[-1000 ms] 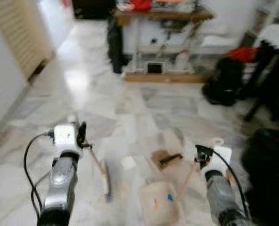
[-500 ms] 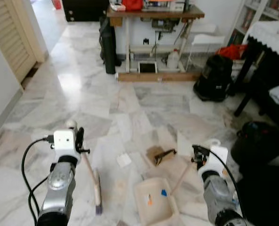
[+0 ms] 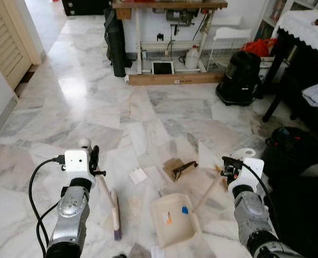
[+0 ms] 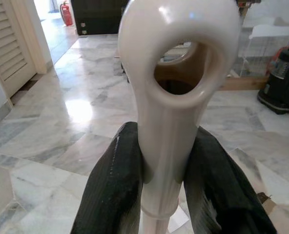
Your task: Sweep floor
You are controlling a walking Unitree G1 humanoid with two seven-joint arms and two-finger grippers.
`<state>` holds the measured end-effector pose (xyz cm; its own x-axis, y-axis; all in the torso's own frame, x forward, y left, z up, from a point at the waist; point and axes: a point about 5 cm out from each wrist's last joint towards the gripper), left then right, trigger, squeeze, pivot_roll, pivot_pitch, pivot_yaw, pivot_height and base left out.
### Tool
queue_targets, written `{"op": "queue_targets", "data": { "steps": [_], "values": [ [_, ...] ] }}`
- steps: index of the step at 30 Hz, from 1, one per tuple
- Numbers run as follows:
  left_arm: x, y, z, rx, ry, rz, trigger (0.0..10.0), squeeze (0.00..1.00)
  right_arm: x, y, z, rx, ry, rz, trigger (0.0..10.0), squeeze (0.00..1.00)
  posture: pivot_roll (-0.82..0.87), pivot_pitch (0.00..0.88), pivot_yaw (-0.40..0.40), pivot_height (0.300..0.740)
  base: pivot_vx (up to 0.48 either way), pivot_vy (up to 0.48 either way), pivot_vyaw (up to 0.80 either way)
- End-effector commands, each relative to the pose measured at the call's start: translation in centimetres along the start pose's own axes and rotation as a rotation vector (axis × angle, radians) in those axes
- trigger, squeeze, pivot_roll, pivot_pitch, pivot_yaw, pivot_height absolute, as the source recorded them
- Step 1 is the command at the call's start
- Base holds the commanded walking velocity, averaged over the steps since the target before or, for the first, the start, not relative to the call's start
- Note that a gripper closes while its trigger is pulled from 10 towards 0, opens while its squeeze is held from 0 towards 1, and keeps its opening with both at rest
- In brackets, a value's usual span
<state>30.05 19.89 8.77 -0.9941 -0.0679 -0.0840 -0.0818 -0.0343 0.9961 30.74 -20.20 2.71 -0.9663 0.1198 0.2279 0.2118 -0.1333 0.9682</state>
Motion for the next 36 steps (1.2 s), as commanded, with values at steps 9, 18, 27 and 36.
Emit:
{"op": "queue_targets", "data": {
  "steps": [9,18,27,36],
  "values": [
    [-0.2,0.7,0.1,0.018,0.012,-0.052,10.0,0.0,-0.3,0.7,-0.5,-0.02,-0.037,-0.016,10.0,0.0,-0.04,0.035,-0.003,0.74,0.0,0.0,0.0],
    [-0.2,0.6,0.1,0.02,0.017,-0.046,10.0,0.0,-0.8,2.3,-1.6,-0.004,-0.094,-0.083,10.0,0.0,-0.05,0.033,-0.005,0.74,0.0,0.0,0.0],
    [-0.2,0.2,-0.3,0.031,0.005,-0.037,10.0,0.0,-1.3,4.4,-1.7,0.047,-0.101,-0.176,10.0,0.0,-0.05,0.028,-0.009,0.74,0.0,0.0,0.0],
    [-0.2,0.1,-0.4,0.034,-0.008,-0.029,10.0,0.0,-1.0,7.1,-4.0,0.099,-0.211,-0.319,10.0,0.0,-0.07,0.029,-0.003,0.74,0.0,0.0,0.0]
  ]
}}
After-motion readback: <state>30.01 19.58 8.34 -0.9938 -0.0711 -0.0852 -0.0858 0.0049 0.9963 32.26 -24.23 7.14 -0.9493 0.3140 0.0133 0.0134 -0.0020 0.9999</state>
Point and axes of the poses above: a point about 5 cm out from each wrist's last joint towards the gripper, its own x axis pointing back from the gripper into the wrist, its own y axis along the axis of the wrist's last joint, z = x × y, and after that the axes turned 1 degree about x, right-handed
